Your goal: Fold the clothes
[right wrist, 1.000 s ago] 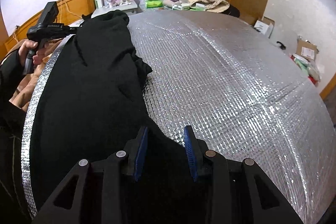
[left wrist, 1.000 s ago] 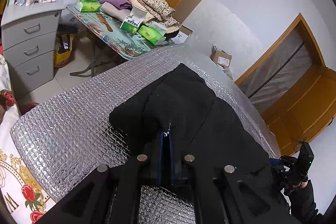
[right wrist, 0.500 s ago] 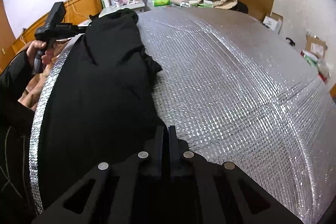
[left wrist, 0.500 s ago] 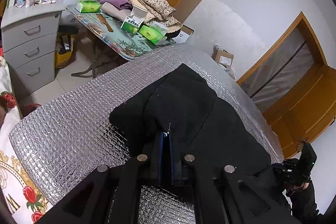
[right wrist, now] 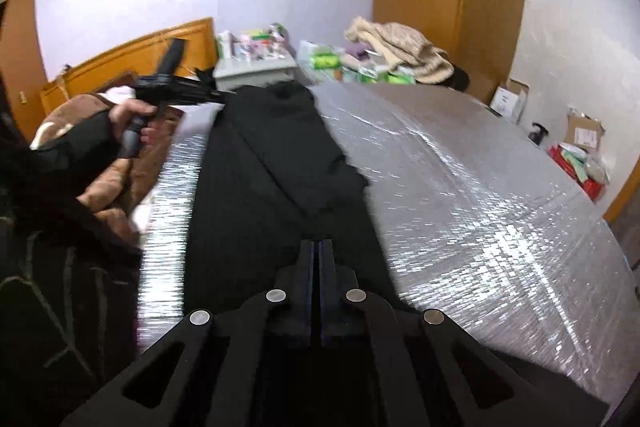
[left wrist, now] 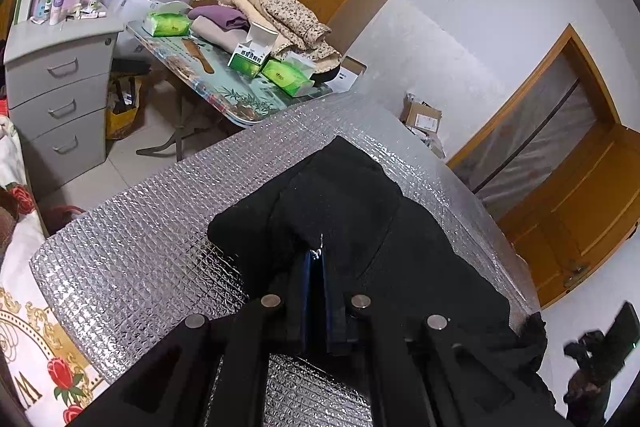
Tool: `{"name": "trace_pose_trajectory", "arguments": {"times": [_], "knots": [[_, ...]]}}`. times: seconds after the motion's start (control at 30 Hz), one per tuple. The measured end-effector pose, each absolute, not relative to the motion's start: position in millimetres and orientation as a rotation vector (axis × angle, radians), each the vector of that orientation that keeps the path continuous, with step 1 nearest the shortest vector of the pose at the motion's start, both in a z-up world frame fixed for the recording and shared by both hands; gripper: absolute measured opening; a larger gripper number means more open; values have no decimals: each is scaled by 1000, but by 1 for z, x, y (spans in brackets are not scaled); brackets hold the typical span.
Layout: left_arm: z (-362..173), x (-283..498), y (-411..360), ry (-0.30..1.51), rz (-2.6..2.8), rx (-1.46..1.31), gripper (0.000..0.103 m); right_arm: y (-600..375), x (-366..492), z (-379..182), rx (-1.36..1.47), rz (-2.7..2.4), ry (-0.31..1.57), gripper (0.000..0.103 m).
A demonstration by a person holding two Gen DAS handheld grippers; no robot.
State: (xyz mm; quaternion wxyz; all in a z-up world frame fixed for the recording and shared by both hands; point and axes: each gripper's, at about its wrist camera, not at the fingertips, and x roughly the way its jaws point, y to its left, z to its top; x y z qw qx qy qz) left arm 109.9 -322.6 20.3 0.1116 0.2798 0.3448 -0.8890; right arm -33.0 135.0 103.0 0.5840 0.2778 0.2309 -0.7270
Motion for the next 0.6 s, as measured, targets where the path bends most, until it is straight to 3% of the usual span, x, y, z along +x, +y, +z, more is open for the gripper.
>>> {"name": "trace_pose_trajectory", "arguments": {"times": [0.3, 0.33, 0.43, 0.6], "knots": [[21, 122, -315, 989, -2609, 839, 5, 135, 25, 62, 707, -1692, 593, 3], [23, 123, -313, 979, -2613, 836, 5, 135, 21, 63, 702, -1721, 590, 6], [26, 125, -312, 978, -2623, 823, 5, 127, 6, 73, 655, -1786, 583, 30], [22, 125, -311, 993, -2614, 836, 5, 94, -24, 78, 618, -1744, 626, 34]]}}
